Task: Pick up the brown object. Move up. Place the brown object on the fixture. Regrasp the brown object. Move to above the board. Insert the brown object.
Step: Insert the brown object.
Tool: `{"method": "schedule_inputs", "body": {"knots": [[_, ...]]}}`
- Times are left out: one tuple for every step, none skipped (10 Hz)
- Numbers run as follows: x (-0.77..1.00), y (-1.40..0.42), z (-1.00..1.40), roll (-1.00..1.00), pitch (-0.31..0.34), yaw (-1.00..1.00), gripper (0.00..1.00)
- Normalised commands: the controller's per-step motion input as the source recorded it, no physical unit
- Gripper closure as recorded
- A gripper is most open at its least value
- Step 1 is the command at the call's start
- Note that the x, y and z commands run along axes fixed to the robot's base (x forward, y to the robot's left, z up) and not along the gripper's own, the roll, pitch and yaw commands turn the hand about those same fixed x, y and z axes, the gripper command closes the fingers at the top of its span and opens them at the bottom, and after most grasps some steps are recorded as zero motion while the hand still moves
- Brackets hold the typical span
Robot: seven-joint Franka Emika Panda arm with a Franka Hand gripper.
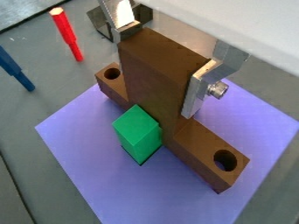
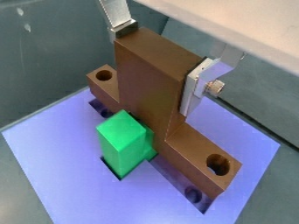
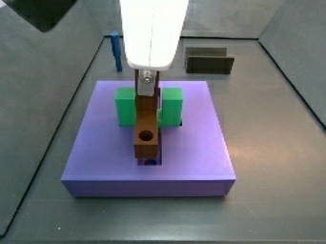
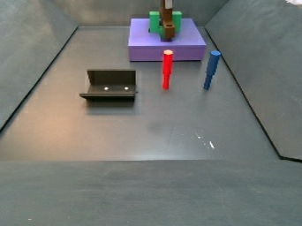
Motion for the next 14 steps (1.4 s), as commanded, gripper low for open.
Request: {"method": "schedule_inputs", "body": {"knots": [[0.0, 0.07, -0.24, 0.0, -0.004, 0.07, 1.0], [0.06, 0.0, -0.21, 0.0, -0.001, 0.0, 1.0], [0.01, 0.0, -0.24, 0.0, -0.011, 0.0, 1.0], [0.0, -0.05, -0.2, 0.0, -0.01, 0.0, 1.0], [0.03, -0.14, -0.1, 0.0, 0.0, -0.04, 1.0], [0.15, -0.21, -0.06, 0.0, -0.019, -0.19, 1.0], [0.18, -0.18, -0.07, 0.0, -0.026, -0.37, 1.0], [0.03, 0.0, -0.19, 0.01, -0.007, -0.27, 1.0], [0.0, 0.09, -0.27, 0.03, 0.0, -0.13, 1.0], [-0.02, 0.18, -0.33, 0.08, 0.0, -0.04, 1.0], [-0.11, 0.17, -0.43, 0.11, -0.041, 0.0, 1.0], [-0.11, 0.16, -0.42, 0.1, -0.039, 0.0, 1.0], [-0.02, 0.0, -0.43, 0.1, -0.053, 0.0, 1.0], [0.0, -0.12, -0.43, 0.16, -0.051, 0.0, 1.0]]}}
